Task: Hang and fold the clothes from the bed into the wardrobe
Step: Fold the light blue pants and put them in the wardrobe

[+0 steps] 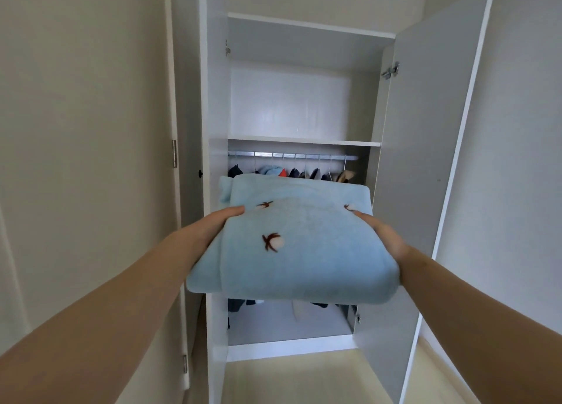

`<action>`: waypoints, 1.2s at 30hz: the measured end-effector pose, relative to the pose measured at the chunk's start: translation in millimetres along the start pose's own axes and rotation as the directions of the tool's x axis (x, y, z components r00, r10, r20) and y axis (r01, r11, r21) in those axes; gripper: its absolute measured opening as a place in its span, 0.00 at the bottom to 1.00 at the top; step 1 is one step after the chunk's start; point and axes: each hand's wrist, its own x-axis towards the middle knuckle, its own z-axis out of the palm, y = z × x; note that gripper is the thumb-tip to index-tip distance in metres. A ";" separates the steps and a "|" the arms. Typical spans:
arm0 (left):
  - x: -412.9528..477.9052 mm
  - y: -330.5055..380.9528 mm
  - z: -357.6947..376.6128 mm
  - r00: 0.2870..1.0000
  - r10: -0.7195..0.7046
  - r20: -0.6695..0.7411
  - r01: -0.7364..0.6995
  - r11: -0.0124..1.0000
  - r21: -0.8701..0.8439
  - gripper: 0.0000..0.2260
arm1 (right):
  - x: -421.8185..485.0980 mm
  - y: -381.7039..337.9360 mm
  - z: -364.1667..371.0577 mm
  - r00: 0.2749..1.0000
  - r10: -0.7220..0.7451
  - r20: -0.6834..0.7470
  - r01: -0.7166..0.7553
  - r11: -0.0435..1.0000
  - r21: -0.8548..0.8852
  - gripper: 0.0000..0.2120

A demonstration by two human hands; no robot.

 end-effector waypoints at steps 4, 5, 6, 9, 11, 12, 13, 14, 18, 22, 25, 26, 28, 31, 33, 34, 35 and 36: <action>50.1 13.7 2.4 1.000 0.000 0.011 0.000 1.000 0.018 0.14 | 52.9 -2.3 -19.2 1.000 -0.005 -0.002 0.005 0.999 0.038 0.11; 67.8 17.6 3.5 1.000 0.006 0.014 -0.007 1.000 0.024 0.15 | 70.1 -3.8 -24.5 1.000 0.000 -0.014 0.001 0.999 0.037 0.11; 85.0 22.1 4.8 1.000 0.008 0.013 -0.009 0.999 0.041 0.17 | 88.0 -4.0 -31.2 1.000 0.002 -0.016 -0.002 1.000 0.028 0.10; 131.1 33.4 8.3 0.999 0.034 0.021 -0.036 0.995 0.095 0.25 | 137.3 -9.7 -49.7 0.997 -0.075 -0.026 0.076 0.997 0.026 0.18; 169.2 44.9 13.3 0.997 0.082 -0.012 -0.080 0.989 0.123 0.27 | 181.0 -17.2 -67.1 0.991 -0.118 -0.062 0.118 0.993 -0.010 0.35; 188.6 51.7 15.0 0.995 0.097 -0.026 -0.092 0.986 0.139 0.29 | 199.4 -23.8 -71.3 0.990 -0.133 -0.049 0.133 0.991 0.004 0.35; 206.9 58.8 17.7 0.994 0.107 -0.030 -0.101 0.984 0.148 0.31 | 218.5 -29.4 -76.9 0.991 -0.134 -0.021 0.134 0.991 0.023 0.31; 231.6 69.6 21.4 0.992 0.122 -0.034 -0.116 0.982 0.149 0.32 | 242.0 -38.6 -83.1 0.993 -0.121 0.012 0.121 0.992 0.040 0.25; 308.0 105.1 32.1 0.985 0.168 -0.034 -0.162 0.976 0.142 0.20 | 316.4 -69.7 -97.6 0.988 -0.106 0.114 0.095 0.990 0.100 0.12; 372.1 142.1 24.9 0.977 0.204 -0.062 -0.193 0.971 0.144 0.21 | 390.4 -96.5 -96.3 0.986 -0.107 0.129 0.096 0.992 0.086 0.14; 414.5 178.0 13.1 0.962 0.254 -0.096 -0.240 0.962 0.133 0.19 | 443.9 -119.5 -86.6 0.979 -0.158 0.128 0.150 0.986 0.068 0.17; 426.7 190.2 11.7 0.959 0.272 -0.083 -0.260 0.957 0.125 0.15 | 461.6 -127.5 -83.6 0.975 -0.171 0.141 0.163 0.985 0.064 0.18; 449.5 215.9 7.2 0.948 0.316 -0.044 -0.309 0.943 0.125 0.12 | 490.4 -144.1 -73.6 0.959 -0.230 0.165 0.221 0.973 0.071 0.21; 477.2 260.8 -2.4 0.909 0.414 -0.040 -0.401 0.899 0.176 0.12 | 536.6 -171.2 -58.1 0.914 -0.361 0.183 0.349 0.932 0.093 0.25; 496.0 290.0 -10.8 0.876 0.480 -0.043 -0.458 0.858 0.230 0.12 | 566.3 -189.1 -43.1 0.877 -0.439 0.194 0.429 0.899 0.091 0.27; 505.1 303.3 -14.4 0.863 0.504 -0.038 -0.481 0.842 0.245 0.12 | 582.0 -197.5 -37.0 0.865 -0.464 0.191 0.456 0.886 0.085 0.27; 518.7 318.2 -20.6 0.850 0.525 -0.026 -0.504 0.828 0.244 0.11 | 601.2 -206.1 -29.8 0.850 -0.485 0.205 0.478 0.874 0.089 0.27; 529.8 330.3 -25.2 0.843 0.538 -0.018 -0.519 0.822 0.236 0.10 | 617.2 -213.0 -22.8 0.840 -0.500 0.209 0.493 0.865 0.091 0.27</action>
